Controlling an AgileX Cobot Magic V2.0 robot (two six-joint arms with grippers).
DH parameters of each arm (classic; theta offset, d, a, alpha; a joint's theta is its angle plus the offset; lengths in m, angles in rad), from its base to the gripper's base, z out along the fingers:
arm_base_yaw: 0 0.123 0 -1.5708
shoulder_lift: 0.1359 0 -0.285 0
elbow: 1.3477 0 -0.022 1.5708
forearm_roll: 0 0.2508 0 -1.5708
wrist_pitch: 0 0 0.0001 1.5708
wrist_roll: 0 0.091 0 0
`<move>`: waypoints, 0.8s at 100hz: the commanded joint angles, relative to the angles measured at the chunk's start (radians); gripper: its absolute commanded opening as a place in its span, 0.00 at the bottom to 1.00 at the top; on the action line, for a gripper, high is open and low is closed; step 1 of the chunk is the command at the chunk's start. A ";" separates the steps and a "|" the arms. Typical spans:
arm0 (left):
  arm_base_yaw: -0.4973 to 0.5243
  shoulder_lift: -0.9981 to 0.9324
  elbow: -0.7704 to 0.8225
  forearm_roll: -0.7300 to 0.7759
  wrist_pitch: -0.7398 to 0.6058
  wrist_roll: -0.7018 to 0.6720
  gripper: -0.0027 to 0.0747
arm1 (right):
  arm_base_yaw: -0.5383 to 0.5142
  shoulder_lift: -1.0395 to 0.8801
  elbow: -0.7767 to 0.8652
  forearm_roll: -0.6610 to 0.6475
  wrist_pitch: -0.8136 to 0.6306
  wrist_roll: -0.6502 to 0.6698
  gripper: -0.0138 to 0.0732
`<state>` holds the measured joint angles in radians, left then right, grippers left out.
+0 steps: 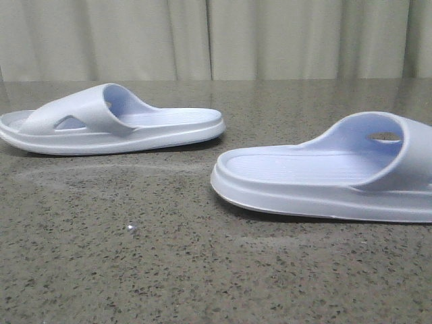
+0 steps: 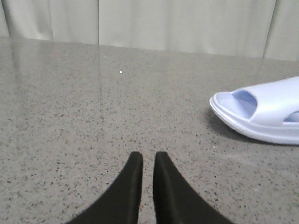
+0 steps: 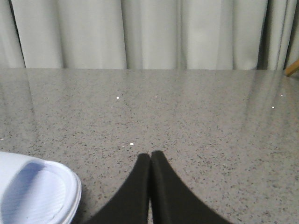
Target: Insert blue slippers together front up
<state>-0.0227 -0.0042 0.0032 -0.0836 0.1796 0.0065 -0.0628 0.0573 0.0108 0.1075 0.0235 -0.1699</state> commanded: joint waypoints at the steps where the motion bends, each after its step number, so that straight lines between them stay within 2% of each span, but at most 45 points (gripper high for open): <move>1: 0.004 -0.029 0.009 -0.008 -0.115 -0.007 0.05 | -0.007 0.004 0.021 -0.007 -0.112 0.001 0.07; 15: 0.004 -0.029 0.009 -0.114 -0.157 -0.007 0.05 | -0.007 0.004 0.021 0.051 -0.114 0.001 0.07; 29: 0.004 -0.029 0.009 -0.246 -0.159 -0.007 0.05 | -0.007 0.004 0.021 0.169 -0.095 0.001 0.07; 38: 0.004 -0.029 0.009 -0.389 -0.159 -0.007 0.05 | -0.007 0.004 0.021 0.300 -0.095 0.001 0.07; 48: 0.004 -0.029 0.009 -0.618 -0.169 -0.007 0.05 | -0.007 0.004 0.021 0.487 -0.093 0.001 0.07; 56: 0.004 -0.029 0.005 -0.717 -0.180 -0.007 0.05 | -0.007 0.004 0.014 0.606 -0.088 0.001 0.07; 70: 0.004 -0.025 -0.033 -0.687 -0.167 -0.007 0.05 | -0.007 0.004 -0.051 0.581 0.012 -0.017 0.07; 80: 0.004 0.026 -0.108 -0.535 -0.123 -0.007 0.05 | -0.007 0.036 -0.118 0.529 0.077 -0.042 0.07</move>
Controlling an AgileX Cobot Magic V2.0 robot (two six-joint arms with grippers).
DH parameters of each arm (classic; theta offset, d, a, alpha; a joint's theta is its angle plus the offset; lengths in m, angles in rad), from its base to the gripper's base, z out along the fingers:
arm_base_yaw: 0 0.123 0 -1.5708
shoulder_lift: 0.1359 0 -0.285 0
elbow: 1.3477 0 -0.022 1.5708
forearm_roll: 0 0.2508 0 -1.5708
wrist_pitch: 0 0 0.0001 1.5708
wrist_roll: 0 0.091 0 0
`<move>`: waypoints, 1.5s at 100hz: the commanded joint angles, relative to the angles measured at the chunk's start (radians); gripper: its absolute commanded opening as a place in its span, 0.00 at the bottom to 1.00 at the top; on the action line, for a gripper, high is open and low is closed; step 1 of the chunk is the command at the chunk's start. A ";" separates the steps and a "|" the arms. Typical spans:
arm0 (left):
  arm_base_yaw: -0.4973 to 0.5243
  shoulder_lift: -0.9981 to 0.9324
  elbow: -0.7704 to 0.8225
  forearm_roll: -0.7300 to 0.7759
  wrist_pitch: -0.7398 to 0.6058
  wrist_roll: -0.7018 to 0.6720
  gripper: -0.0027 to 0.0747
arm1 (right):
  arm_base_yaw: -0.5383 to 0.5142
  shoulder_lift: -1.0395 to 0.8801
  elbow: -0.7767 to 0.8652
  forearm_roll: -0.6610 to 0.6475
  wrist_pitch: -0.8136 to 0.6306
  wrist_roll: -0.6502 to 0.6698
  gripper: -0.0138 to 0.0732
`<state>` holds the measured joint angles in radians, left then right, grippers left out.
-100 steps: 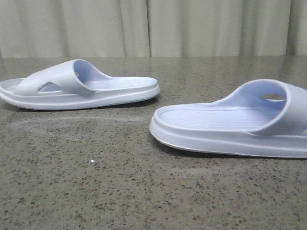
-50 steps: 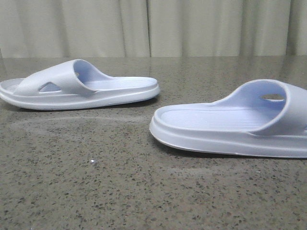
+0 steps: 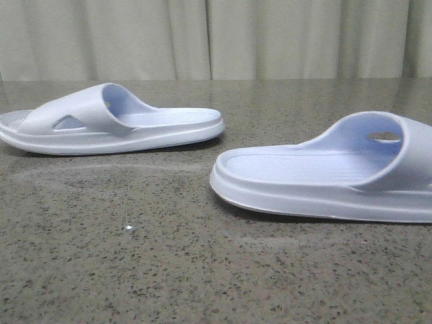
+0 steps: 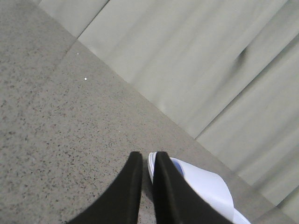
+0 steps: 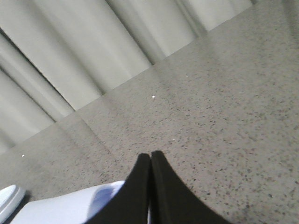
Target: Insert blue slippers together front up
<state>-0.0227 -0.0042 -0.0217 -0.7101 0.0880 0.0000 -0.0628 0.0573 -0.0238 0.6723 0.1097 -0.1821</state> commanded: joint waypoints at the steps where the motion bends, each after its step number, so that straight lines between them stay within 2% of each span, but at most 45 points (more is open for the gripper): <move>1: 0.004 0.032 -0.090 0.104 -0.027 0.000 0.05 | -0.007 0.045 -0.093 -0.043 -0.006 -0.029 0.07; 15: 0.004 0.212 -0.269 0.341 0.113 0.000 0.05 | -0.007 0.184 -0.227 -0.120 0.077 -0.029 0.07; 24: 0.004 0.349 -0.384 0.401 0.219 0.000 0.05 | -0.007 0.301 -0.338 -0.197 0.204 -0.029 0.07; 37: 0.004 0.518 -0.496 0.402 0.353 0.000 0.05 | -0.007 0.452 -0.464 -0.250 0.411 -0.029 0.07; 45: 0.004 0.588 -0.541 0.401 0.422 0.000 0.06 | -0.007 0.504 -0.498 -0.250 0.481 -0.029 0.07; 54: 0.004 0.647 -0.569 0.350 0.476 0.105 0.07 | -0.007 0.526 -0.517 -0.250 0.533 -0.029 0.07; 59: 0.004 0.670 -0.581 0.273 0.502 0.183 0.10 | -0.007 0.526 -0.522 -0.250 0.553 -0.033 0.09; 65: 0.004 0.694 -0.586 0.188 0.515 0.260 0.18 | -0.007 0.526 -0.529 -0.250 0.574 -0.034 0.15; 80: 0.004 0.736 -0.586 0.056 0.517 0.353 0.50 | -0.007 0.526 -0.538 -0.250 0.598 -0.034 0.41; 88: 0.004 0.747 -0.586 0.039 0.521 0.357 0.58 | -0.007 0.527 -0.538 -0.250 0.605 -0.034 0.44; 121: 0.004 0.757 -0.586 0.037 0.520 0.376 0.57 | -0.009 0.719 -0.580 -0.244 0.586 -0.034 0.44; 134: 0.004 0.763 -0.586 0.037 0.523 0.394 0.57 | -0.040 0.778 -0.620 -0.244 0.590 -0.040 0.44; 142: 0.004 0.763 -0.586 0.037 0.523 0.394 0.57 | -0.078 0.808 -0.629 -0.223 0.621 -0.073 0.44; 150: 0.004 0.763 -0.586 0.037 0.523 0.394 0.57 | -0.129 0.836 -0.629 -0.139 0.656 -0.158 0.44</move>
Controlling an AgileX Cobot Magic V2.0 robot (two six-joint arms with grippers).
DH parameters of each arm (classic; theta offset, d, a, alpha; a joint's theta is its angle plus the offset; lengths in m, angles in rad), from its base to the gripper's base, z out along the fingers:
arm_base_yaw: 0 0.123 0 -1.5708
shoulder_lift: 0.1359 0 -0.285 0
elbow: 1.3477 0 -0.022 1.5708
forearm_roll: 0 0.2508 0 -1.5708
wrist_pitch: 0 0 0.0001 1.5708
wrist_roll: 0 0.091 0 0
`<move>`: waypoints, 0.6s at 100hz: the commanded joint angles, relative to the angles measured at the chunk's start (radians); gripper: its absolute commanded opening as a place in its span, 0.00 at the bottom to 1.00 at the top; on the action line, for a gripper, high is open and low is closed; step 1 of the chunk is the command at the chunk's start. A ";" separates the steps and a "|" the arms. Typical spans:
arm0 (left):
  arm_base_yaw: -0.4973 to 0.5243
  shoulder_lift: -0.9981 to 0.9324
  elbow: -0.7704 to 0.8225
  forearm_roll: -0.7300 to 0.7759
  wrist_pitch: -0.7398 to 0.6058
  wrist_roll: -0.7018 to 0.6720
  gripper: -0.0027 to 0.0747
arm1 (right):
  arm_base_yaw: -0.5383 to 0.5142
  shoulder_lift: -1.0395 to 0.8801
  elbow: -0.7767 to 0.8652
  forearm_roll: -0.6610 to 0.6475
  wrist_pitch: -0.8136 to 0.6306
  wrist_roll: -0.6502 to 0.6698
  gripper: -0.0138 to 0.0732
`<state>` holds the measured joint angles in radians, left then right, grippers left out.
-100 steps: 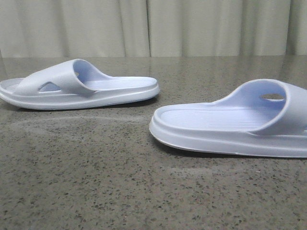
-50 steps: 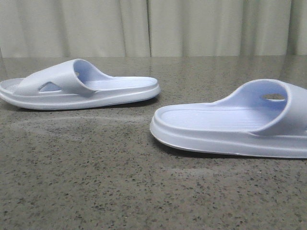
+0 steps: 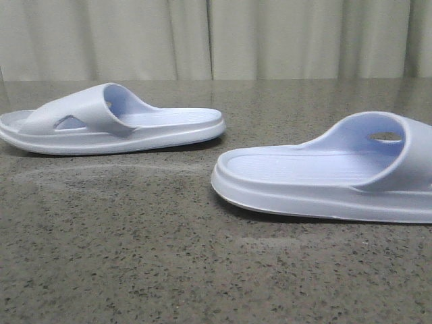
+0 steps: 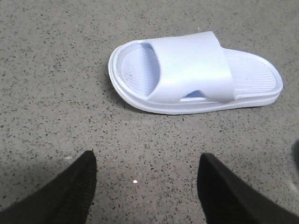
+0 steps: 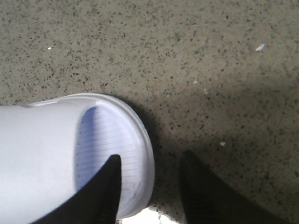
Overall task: Insert blue slippers together front up
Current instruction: 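Grasp each slipper's heel rim, left gripper one, right gripper the other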
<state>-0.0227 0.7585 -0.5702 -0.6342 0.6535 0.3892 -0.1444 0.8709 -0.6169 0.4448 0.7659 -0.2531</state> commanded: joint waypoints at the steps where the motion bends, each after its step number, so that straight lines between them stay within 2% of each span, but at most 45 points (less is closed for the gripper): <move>1: 0.004 0.001 -0.037 -0.039 -0.042 0.007 0.57 | -0.052 0.023 -0.036 0.097 0.005 -0.105 0.44; 8: 0.004 0.001 -0.037 -0.039 -0.042 0.007 0.57 | -0.111 0.036 -0.036 0.205 0.038 -0.191 0.44; 21: 0.004 0.001 -0.037 -0.039 -0.042 0.007 0.57 | -0.206 0.069 -0.036 0.263 0.101 -0.259 0.44; 30: 0.004 0.001 -0.037 -0.039 -0.044 0.009 0.57 | -0.224 0.102 -0.036 0.326 0.129 -0.312 0.44; 41: 0.004 0.001 -0.037 -0.039 -0.042 0.009 0.57 | -0.249 0.171 -0.036 0.342 0.169 -0.336 0.44; 50: 0.004 0.001 -0.037 -0.039 -0.042 0.009 0.57 | -0.271 0.226 -0.036 0.463 0.216 -0.429 0.44; 60: 0.004 0.001 -0.037 -0.039 -0.041 0.009 0.57 | -0.294 0.267 -0.036 0.506 0.239 -0.461 0.44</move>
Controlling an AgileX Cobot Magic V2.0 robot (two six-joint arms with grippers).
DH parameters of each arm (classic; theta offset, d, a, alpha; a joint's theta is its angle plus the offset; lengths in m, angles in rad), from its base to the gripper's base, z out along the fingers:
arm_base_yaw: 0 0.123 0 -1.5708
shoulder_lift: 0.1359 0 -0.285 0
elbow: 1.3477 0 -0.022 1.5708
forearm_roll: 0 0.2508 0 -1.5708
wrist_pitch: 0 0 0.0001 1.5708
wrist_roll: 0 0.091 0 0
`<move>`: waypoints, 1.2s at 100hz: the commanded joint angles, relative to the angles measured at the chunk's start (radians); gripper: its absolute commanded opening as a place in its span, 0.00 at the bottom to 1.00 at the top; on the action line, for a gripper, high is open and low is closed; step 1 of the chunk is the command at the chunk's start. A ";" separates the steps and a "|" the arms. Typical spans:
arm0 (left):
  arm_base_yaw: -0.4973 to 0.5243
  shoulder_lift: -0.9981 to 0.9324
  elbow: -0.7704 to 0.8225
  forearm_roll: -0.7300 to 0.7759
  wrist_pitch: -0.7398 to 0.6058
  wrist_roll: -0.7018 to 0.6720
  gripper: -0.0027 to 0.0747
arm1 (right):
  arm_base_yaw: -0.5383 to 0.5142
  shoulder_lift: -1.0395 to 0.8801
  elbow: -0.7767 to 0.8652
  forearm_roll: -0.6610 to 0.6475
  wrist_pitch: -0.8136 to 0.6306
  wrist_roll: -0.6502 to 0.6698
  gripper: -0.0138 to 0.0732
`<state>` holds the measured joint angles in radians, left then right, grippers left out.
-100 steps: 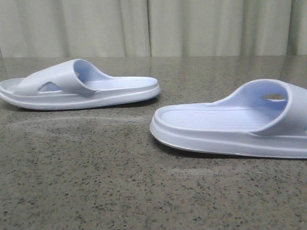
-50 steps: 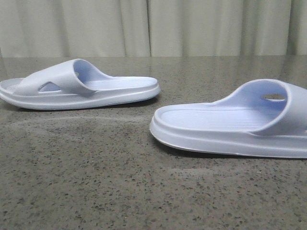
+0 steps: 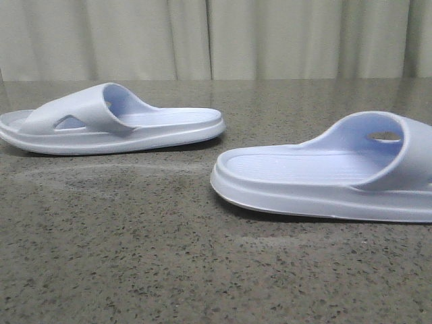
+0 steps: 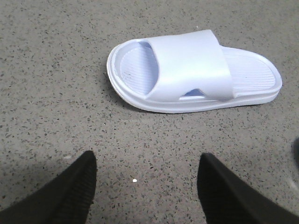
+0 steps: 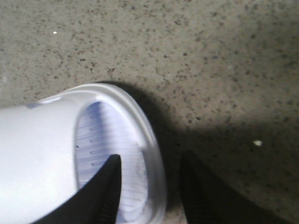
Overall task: Insert blue slippers together front up
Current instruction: 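Grasp each slipper's heel rim, left gripper one, right gripper the other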
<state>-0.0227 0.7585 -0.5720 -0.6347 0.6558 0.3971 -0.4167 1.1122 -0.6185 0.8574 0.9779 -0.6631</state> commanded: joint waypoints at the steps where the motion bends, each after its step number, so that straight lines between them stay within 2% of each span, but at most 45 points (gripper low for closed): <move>1: 0.004 0.001 -0.035 -0.039 -0.043 0.001 0.57 | -0.022 0.030 -0.035 0.093 0.027 -0.051 0.44; 17: 0.004 0.001 -0.035 -0.039 -0.045 0.001 0.57 | -0.023 0.078 -0.035 0.145 0.080 -0.117 0.44; 30: 0.004 0.001 -0.035 -0.039 -0.048 0.001 0.57 | -0.023 0.088 -0.035 0.152 0.096 -0.121 0.42; 37: 0.004 0.001 -0.035 -0.039 -0.051 0.001 0.57 | -0.023 0.088 -0.035 0.151 0.101 -0.121 0.33; 50: 0.004 0.001 -0.035 -0.043 -0.060 0.001 0.57 | -0.023 0.088 -0.035 0.147 0.102 -0.121 0.05; 52: 0.004 0.001 -0.035 -0.046 -0.062 0.001 0.57 | -0.023 0.088 -0.035 0.146 0.102 -0.121 0.04; 66: 0.004 0.032 -0.035 -0.081 -0.093 0.001 0.57 | -0.023 0.088 -0.035 0.146 0.090 -0.121 0.04; 83: 0.004 0.159 -0.070 -0.109 -0.101 0.008 0.57 | -0.023 0.088 -0.035 0.148 0.081 -0.121 0.04; 106: 0.008 0.352 -0.197 -0.257 -0.053 0.119 0.57 | -0.020 0.088 -0.035 0.150 0.079 -0.121 0.04; 120: 0.047 0.468 -0.251 -0.356 -0.010 0.203 0.57 | -0.020 0.088 -0.035 0.152 0.075 -0.121 0.04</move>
<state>0.0040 1.1907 -0.7695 -0.8861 0.6407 0.5461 -0.4352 1.2110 -0.6255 0.9578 1.0506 -0.7713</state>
